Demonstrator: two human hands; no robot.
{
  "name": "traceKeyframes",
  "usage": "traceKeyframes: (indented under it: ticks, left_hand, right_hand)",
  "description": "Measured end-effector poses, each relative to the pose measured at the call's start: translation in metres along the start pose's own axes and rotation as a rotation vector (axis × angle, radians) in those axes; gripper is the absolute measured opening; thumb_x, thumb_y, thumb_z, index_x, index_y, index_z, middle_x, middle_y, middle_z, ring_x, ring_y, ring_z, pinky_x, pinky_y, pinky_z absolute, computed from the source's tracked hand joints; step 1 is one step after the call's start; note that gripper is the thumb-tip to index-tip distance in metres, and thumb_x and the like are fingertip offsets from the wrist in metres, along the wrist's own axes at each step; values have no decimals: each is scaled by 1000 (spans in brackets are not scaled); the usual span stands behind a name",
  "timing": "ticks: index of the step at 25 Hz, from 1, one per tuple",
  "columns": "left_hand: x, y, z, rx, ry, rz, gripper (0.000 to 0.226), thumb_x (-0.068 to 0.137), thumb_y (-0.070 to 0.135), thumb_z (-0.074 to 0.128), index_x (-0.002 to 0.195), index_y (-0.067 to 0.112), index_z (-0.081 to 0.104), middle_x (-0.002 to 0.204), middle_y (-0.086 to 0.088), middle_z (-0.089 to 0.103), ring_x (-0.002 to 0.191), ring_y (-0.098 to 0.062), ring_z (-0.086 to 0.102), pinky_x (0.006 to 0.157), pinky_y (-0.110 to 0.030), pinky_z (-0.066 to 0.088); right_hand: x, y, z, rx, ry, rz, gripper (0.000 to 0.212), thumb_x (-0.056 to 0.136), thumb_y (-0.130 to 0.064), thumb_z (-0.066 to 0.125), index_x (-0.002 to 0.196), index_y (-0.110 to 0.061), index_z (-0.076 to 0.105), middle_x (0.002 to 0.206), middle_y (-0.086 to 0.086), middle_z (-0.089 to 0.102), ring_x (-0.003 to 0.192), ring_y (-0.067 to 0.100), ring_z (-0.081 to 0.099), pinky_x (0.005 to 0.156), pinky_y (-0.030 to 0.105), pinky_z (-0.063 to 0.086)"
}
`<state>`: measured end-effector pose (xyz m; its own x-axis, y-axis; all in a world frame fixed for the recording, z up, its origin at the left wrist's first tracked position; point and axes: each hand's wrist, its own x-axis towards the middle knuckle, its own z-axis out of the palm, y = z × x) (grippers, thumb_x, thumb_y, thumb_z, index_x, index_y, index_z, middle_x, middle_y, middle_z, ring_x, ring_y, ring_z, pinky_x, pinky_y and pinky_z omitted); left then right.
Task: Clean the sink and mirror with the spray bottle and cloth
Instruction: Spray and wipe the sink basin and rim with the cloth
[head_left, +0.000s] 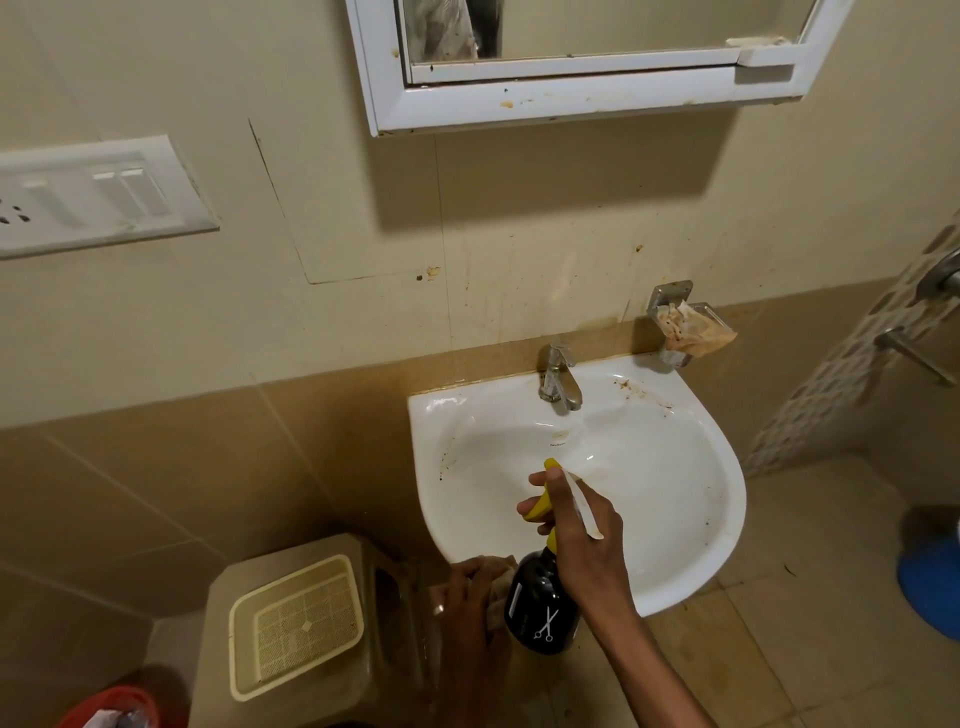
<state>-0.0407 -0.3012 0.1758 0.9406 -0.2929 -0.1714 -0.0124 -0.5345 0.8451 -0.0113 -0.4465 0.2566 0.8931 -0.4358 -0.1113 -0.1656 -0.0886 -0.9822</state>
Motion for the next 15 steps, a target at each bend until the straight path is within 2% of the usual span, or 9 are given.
traceKeyframes:
  ticks: [2,3,5,6,8,9,12,14,15]
  left_hand:
    - [4,-7,5,38,137,58,22,98,32,34,110,33,52,108,11,57,94,-8,54,89,-14,30]
    - [4,-8,9,100,176,71,25,88,30,39,109,33,53,106,11,58,93,-5,48,91,-12,28]
    - [3,-15,29,208,148,110,45,65,29,43,108,40,53,108,20,49,89,5,33,84,-10,27]
    - [-6,5,30,145,96,126,50,60,30,42,107,45,51,106,28,43,87,10,29,78,-14,29]
    - [-11,31,30,8,32,34,44,69,20,43,96,54,52,98,40,44,86,18,38,76,-19,32]
    - [-9,49,25,-122,52,-48,40,81,10,45,86,48,55,91,41,50,82,19,44,75,-17,37]
    - [16,65,-1,-625,-76,-481,37,88,-16,50,79,19,59,74,7,64,68,-6,65,54,-16,49]
    - [35,62,-25,-715,66,-523,23,88,-14,50,84,7,59,73,-9,63,77,-31,68,50,-24,50]
    - [47,58,-39,-729,151,-504,16,89,-9,52,88,6,59,76,-14,64,74,-33,67,47,-27,50]
  right_hand:
    - [4,-4,-10,4,21,-20,51,98,-58,46,99,-19,78,81,1,80,78,9,75,73,27,57]
    - [6,-8,-16,6,31,-28,49,100,-55,46,98,-19,79,81,0,80,76,10,75,72,27,56]
    - [12,-14,-29,-7,67,-37,45,105,-50,46,97,-21,79,80,0,80,72,7,73,71,25,54]
    - [15,-17,-36,-16,85,-45,44,107,-48,46,97,-22,79,79,0,80,71,7,72,72,26,53]
    - [23,-21,-46,-28,125,-55,43,109,-48,45,97,-25,79,80,3,81,78,13,75,79,36,58]
    - [27,-22,-51,-34,142,-56,43,110,-48,45,96,-26,79,81,3,81,82,19,76,83,41,60]
    - [38,-25,-62,-44,160,-69,44,110,-50,43,98,-27,79,84,2,82,85,22,76,88,48,61]
    - [43,-25,-68,-40,167,-79,44,109,-51,43,99,-27,79,85,3,83,84,20,76,89,48,62]
    - [44,-24,-69,-38,166,-84,44,109,-50,43,99,-27,79,85,3,83,84,19,77,88,48,62]
